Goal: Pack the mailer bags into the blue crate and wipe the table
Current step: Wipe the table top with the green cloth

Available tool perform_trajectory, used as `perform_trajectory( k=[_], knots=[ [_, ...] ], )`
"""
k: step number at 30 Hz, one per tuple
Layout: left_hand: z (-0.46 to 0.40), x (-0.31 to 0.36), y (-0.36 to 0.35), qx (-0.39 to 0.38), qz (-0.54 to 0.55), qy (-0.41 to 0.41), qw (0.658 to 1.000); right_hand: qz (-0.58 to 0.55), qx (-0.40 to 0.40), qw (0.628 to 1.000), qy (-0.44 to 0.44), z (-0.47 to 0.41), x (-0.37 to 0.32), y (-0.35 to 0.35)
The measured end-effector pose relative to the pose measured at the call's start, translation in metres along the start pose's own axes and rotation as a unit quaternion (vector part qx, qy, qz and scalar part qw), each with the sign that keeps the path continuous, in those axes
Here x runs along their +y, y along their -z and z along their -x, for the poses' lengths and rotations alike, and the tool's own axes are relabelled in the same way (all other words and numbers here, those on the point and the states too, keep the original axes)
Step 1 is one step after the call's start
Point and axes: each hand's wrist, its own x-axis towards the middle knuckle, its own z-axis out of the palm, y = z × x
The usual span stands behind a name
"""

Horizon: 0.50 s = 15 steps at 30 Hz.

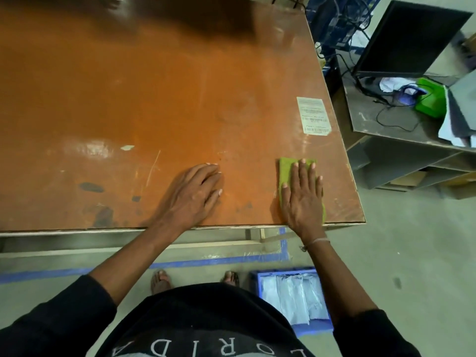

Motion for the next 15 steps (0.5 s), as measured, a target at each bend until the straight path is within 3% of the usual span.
perform_trajectory(
  k=[2,5,7,12,15],
  knots=[
    [-0.002,-0.002,0.002,-0.006,0.016,0.000,1.000,-0.002,0.011,1.000,0.018,0.016,-0.020,-0.002],
    [-0.005,-0.010,0.006,-0.021,0.019,-0.018,0.999,-0.014,0.001,0.992,0.126,0.006,-0.037,-0.003],
    [-0.007,-0.016,0.010,-0.030,0.015,-0.032,0.999,-0.013,-0.011,0.990,0.137,-0.021,-0.032,-0.002],
    [-0.015,-0.029,0.011,-0.025,0.006,-0.067,0.997,-0.008,0.008,0.998,-0.061,-0.030,0.000,-0.002],
    [-0.030,-0.047,0.018,-0.022,-0.003,-0.055,0.998,0.003,0.024,0.997,-0.076,-0.011,-0.023,-0.006]
  ],
)
